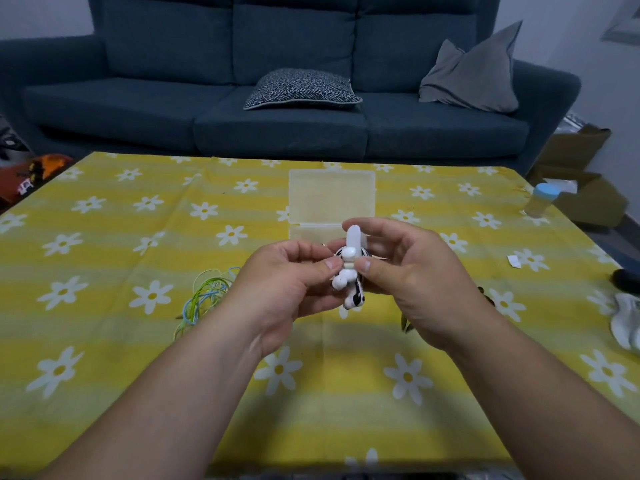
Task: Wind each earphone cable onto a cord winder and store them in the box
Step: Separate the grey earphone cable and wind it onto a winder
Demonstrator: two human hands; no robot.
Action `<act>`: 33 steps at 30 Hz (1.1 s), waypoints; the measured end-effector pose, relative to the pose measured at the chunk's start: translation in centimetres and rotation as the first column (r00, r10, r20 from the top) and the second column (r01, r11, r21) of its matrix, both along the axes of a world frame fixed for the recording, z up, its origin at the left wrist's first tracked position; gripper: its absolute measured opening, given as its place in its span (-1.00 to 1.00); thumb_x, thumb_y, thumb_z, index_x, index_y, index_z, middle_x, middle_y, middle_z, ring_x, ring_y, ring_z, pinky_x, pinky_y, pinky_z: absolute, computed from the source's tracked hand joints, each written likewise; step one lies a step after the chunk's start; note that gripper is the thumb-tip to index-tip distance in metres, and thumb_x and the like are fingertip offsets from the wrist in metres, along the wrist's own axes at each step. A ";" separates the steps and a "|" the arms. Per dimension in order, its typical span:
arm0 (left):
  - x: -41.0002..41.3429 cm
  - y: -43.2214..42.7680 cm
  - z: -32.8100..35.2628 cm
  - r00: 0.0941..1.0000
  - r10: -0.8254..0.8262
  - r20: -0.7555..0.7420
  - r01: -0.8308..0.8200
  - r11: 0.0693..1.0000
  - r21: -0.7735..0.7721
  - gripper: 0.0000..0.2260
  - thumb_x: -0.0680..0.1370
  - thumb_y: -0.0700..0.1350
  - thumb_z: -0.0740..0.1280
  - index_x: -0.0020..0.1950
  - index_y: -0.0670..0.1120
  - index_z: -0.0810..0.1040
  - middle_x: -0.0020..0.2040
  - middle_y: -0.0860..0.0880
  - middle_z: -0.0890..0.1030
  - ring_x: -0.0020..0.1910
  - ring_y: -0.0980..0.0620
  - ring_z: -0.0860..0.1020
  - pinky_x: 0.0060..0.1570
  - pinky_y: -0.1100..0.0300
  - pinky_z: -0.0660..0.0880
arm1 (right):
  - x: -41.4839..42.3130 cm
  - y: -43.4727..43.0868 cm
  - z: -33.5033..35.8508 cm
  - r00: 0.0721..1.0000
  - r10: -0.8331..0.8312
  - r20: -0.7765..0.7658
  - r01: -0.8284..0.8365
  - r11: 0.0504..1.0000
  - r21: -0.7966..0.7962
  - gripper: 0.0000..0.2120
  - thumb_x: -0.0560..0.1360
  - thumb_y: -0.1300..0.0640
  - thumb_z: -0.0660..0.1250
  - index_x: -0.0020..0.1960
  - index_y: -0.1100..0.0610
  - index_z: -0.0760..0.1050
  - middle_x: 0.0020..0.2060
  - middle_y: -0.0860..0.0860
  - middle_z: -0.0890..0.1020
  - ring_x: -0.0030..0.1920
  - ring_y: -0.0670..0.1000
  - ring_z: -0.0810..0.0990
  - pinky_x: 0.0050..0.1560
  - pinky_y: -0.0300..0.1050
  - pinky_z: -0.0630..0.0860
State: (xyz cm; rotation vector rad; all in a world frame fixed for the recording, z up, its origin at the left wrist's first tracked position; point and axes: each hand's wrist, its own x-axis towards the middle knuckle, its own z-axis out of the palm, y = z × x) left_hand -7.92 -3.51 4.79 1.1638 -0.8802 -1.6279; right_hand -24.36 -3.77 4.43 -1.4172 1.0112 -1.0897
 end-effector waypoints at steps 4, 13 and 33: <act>0.2 -0.3 -0.4 0.980 -0.007 0.200 0.019 0.998 -0.059 -0.95 0.51 -0.22 0.42 -0.06 -0.17 0.60 -0.28 -0.02 0.65 -0.38 0.03 0.55 -0.35 0.22 0.52 | -0.1 0.0 -0.1 1.000 -0.013 0.000 0.013 1.000 0.010 -0.67 0.56 0.41 0.29 0.24 0.10 0.53 0.02 0.02 0.73 -0.03 0.08 0.72 -0.13 -0.05 0.65; 0.3 -0.7 -1.0 0.982 -0.099 0.159 0.111 0.992 -0.068 -0.90 0.55 -0.24 0.37 -0.15 -0.17 0.66 -0.20 -0.13 0.67 -0.27 0.01 0.57 -0.10 0.17 0.52 | -0.4 0.1 0.0 1.000 0.002 -0.015 -0.002 1.000 -0.002 -0.64 0.55 0.44 0.27 0.23 0.10 0.52 0.09 -0.02 0.70 0.05 0.13 0.70 -0.09 0.22 0.64; -0.1 -2.2 -4.9 0.916 -0.131 0.378 0.126 0.991 0.038 -0.86 0.60 -0.27 0.30 0.04 -0.28 0.64 -0.14 -0.26 0.65 -0.26 -0.05 0.48 -0.30 0.20 0.47 | 0.4 -2.0 -4.2 0.998 0.022 0.062 -0.044 0.920 0.389 -0.69 0.57 0.48 0.19 0.21 0.23 0.52 -0.04 0.14 0.72 -0.18 0.05 0.70 -0.26 -0.19 0.56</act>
